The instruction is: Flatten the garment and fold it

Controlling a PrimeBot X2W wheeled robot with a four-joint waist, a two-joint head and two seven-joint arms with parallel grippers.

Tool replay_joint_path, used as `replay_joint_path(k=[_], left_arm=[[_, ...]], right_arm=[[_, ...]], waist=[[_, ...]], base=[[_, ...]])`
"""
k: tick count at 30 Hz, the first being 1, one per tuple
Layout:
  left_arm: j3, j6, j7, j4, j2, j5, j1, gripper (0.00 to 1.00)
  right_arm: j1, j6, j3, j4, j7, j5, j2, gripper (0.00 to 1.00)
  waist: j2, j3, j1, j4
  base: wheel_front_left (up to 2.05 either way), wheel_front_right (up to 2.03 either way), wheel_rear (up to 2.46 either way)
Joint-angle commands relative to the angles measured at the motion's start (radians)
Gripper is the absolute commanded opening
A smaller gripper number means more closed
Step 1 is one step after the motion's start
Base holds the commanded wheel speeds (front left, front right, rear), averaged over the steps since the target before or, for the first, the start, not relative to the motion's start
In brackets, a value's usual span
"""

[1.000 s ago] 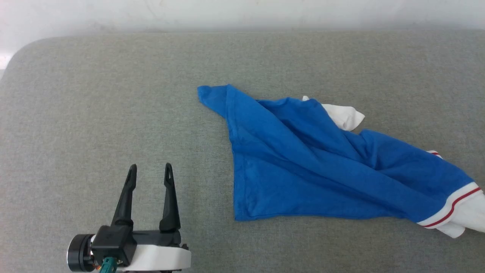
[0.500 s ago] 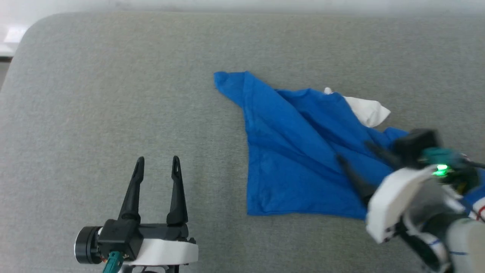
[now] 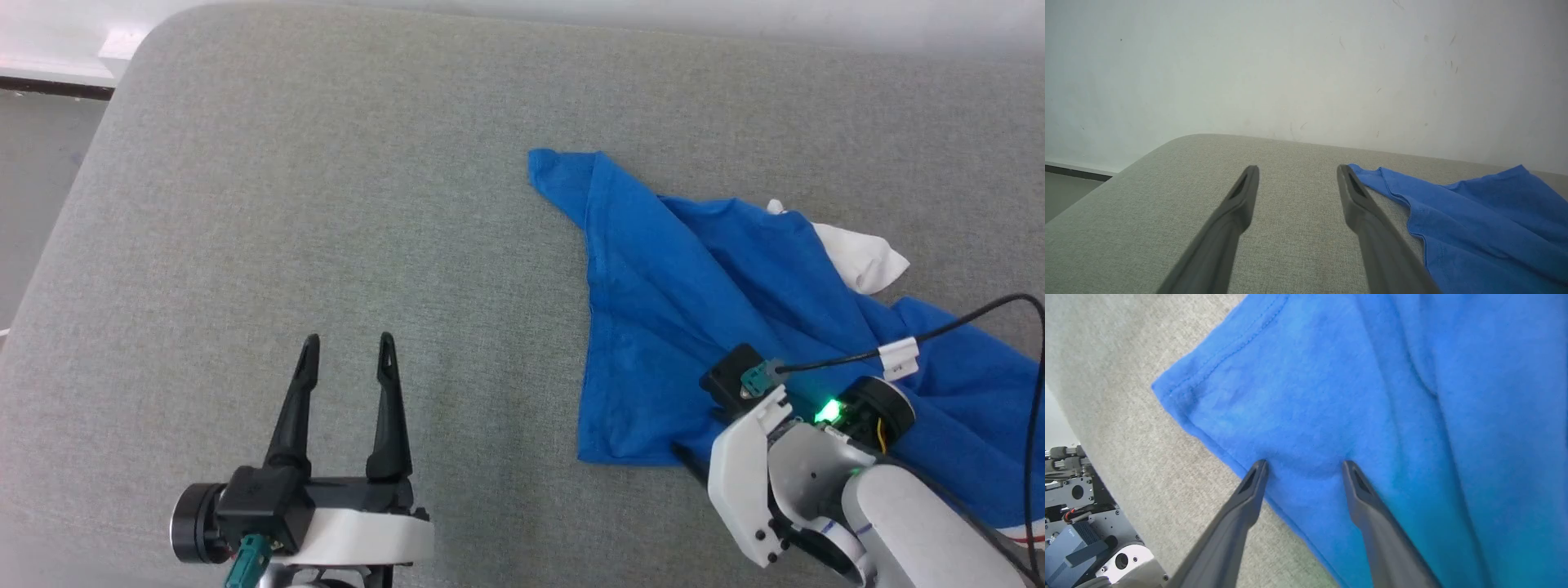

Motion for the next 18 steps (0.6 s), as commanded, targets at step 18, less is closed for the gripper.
replay_joint_path(k=[18], left_arm=[[0.018,-0.019,-0.005,0.013,0.002,0.007,0.002,1.0]], right_arm=[[0.05,-0.002,0.056,-0.23,0.097,0.28,-0.055,0.0]], waist=[[0.0,-0.031,0.0001,-0.117]], base=[[0.0,0.0,0.0]])
